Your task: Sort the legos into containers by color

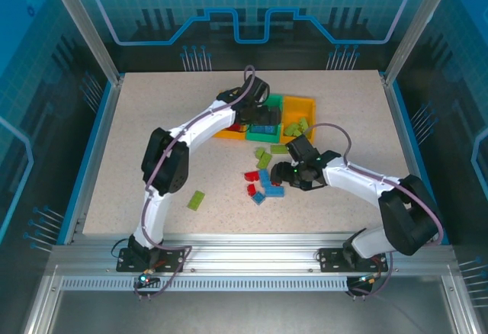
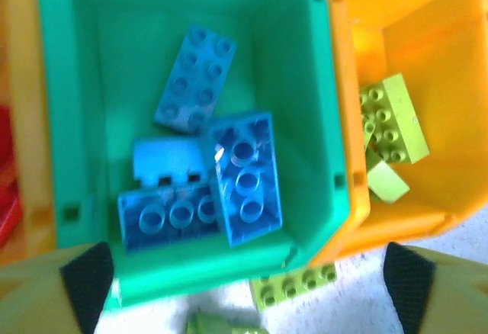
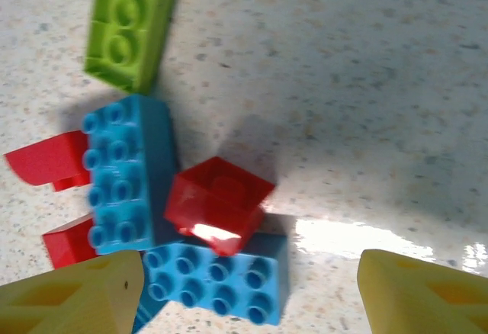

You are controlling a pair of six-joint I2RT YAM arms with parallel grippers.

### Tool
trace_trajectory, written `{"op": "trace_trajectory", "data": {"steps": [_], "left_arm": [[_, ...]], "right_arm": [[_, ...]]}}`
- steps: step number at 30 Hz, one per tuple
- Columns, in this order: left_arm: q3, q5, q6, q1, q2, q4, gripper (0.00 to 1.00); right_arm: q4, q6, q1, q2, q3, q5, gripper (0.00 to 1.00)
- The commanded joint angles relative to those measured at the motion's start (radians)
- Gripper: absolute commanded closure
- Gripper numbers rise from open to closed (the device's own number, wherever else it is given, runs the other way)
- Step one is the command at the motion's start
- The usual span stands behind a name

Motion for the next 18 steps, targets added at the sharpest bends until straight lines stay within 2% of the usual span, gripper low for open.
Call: {"op": "trace_trajectory", "data": {"steps": [1, 4, 9, 18], "left_arm": [[-0.111, -0.019, -0.017, 0.005, -0.151, 0.034, 0.01], [-0.261, -0.036, -0.036, 0.015, -0.248, 0.071, 0.01], [-0.491, -0.025, -0.113, 0.078, -0.409, 0.133, 0.01], [-0.76, -0.042, -0.162, 0.174, -0.639, 0.151, 0.01]], "right_arm": [[-0.042, -0.057, 0.069, 0.027, 0.104, 0.06, 0.25], [-0.138, -0.168, 0.112, 0.098, 0.211, 0.115, 0.27], [-0.299, -0.312, 0.14, 0.21, 0.359, 0.174, 0.31], [-0.374, -0.41, 0.159, 0.315, 0.428, 0.18, 0.37]]}}
